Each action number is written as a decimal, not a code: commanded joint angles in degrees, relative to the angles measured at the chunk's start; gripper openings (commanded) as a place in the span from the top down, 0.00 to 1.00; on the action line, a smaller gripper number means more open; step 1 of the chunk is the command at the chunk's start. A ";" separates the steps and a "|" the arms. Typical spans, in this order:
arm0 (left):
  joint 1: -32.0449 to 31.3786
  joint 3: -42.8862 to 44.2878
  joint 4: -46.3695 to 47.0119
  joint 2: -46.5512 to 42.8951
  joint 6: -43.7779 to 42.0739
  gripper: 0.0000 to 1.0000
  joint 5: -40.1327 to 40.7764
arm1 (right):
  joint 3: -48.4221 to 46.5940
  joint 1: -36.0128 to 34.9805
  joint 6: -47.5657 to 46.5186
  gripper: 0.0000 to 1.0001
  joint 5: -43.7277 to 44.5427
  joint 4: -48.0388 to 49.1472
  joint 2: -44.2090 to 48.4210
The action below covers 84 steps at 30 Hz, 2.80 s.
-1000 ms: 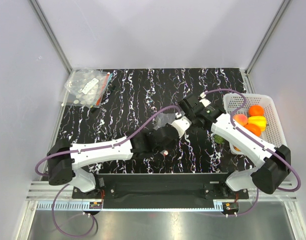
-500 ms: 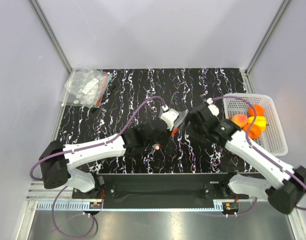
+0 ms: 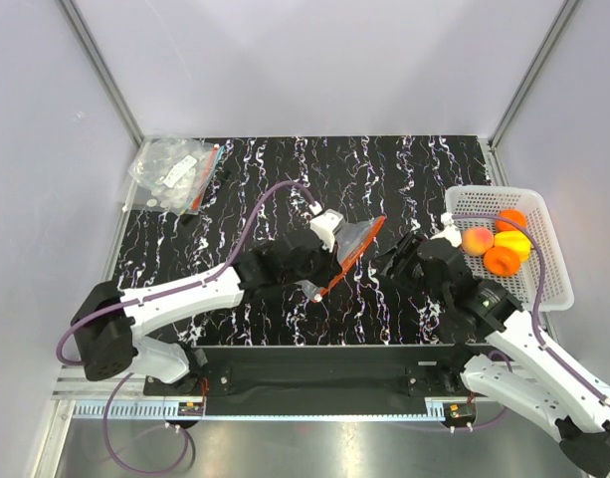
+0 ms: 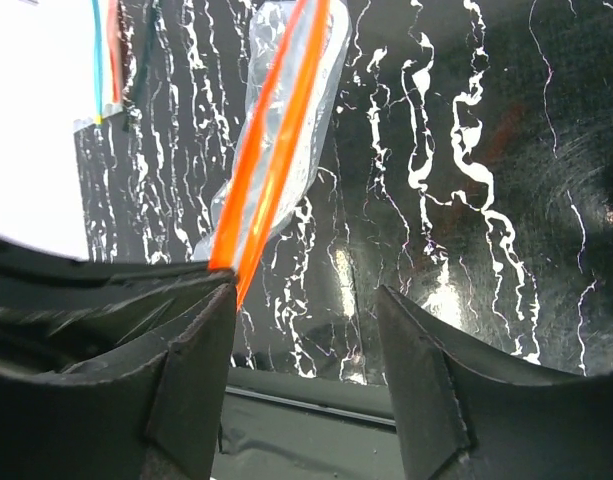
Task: Place the food in the zip-top bag and seal the zipper
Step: Pick up the zipper food storage bag at the center of the board, then open the zipper of the food storage bag at the center of the board.
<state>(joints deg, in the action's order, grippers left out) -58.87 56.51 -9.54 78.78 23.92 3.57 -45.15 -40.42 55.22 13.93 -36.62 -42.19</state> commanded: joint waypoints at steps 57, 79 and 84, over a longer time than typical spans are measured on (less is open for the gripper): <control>-5.73 15.20 -12.16 2.85 -11.17 0.49 18.31 | -1.34 -0.53 -7.67 1.00 -4.18 9.11 -13.35; -6.52 15.20 -13.40 -1.18 -6.34 0.28 6.71 | -1.26 -0.45 -7.06 1.00 -4.88 12.54 -11.59; -7.31 16.08 -12.87 1.19 -6.61 0.28 7.41 | -2.05 -0.45 -6.79 1.00 -5.32 12.80 -12.21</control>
<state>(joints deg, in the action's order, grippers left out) -65.56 69.52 -23.24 78.72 17.02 11.35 -44.60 -40.51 48.62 9.32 -26.15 -53.93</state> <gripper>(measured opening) 0.715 0.012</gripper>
